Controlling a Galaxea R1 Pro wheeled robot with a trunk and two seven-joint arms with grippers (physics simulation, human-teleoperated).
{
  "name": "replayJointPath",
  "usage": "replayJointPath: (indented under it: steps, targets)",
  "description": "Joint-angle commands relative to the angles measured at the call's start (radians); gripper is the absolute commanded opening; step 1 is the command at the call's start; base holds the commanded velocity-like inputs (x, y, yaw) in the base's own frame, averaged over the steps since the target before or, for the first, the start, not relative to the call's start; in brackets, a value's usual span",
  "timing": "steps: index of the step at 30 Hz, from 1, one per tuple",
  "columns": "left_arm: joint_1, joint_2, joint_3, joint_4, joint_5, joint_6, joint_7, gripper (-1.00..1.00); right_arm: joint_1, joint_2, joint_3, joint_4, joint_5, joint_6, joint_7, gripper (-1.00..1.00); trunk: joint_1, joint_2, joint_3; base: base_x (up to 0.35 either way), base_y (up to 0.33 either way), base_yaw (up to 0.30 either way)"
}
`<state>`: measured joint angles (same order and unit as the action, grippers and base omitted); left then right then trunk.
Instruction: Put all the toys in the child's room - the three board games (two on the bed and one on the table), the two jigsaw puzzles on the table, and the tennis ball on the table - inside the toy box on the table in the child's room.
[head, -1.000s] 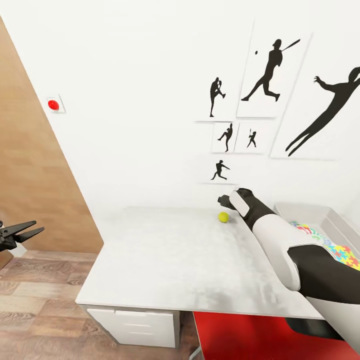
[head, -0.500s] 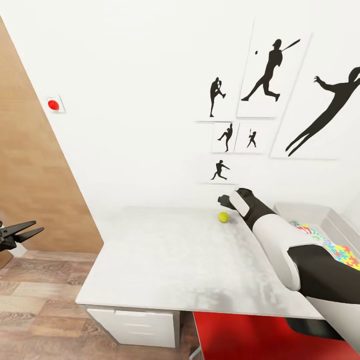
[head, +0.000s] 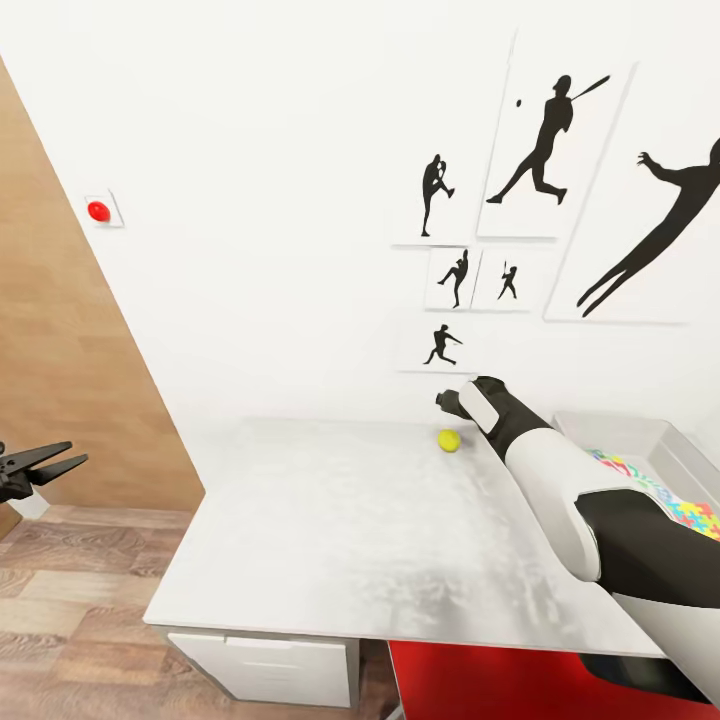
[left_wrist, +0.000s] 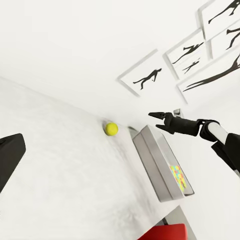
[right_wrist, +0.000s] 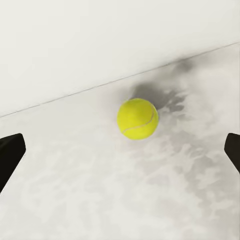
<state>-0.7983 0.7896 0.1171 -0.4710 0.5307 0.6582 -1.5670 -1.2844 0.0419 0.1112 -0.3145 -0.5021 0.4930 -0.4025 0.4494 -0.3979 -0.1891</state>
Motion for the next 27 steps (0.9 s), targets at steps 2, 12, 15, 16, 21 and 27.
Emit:
replayJointPath:
  steps: [2,12,15,16,21,27]
  targets:
    - [-0.001,0.0,-0.001,0.0,0.0,0.011,-0.004,1.0,-0.001,-0.001,0.008,-0.001,-0.01,0.004,-0.008,1.0,0.001,-0.002,-0.002,0.003,0.0,0.0]
    - [-0.001,0.0,0.0,0.0,0.0,0.011,-0.004,1.0,0.0,-0.002,0.008,-0.001,-0.01,0.004,-0.007,1.0,0.001,-0.002,-0.002,0.0,0.0,0.0]
    - [-0.001,0.0,0.0,0.0,0.0,0.011,-0.004,1.0,0.0,-0.001,0.008,-0.001,-0.01,0.004,-0.007,1.0,0.001,-0.002,-0.002,0.0,0.0,0.0]
    - [-0.001,0.0,0.0,0.0,0.0,0.011,-0.004,1.0,0.0,-0.001,0.008,-0.001,-0.01,0.004,-0.007,1.0,0.001,-0.002,-0.002,0.0,0.0,0.0]
    - [-0.001,0.0,0.0,0.0,0.0,0.011,-0.004,1.0,0.0,-0.001,0.008,-0.001,-0.009,0.004,-0.008,1.0,0.001,-0.002,-0.002,0.0,0.0,0.0]
    - [-0.001,0.0,0.0,0.0,0.0,0.011,-0.004,1.0,-0.001,-0.002,0.008,-0.001,-0.009,0.005,-0.007,1.0,0.001,-0.002,-0.002,0.0,0.0,0.0]
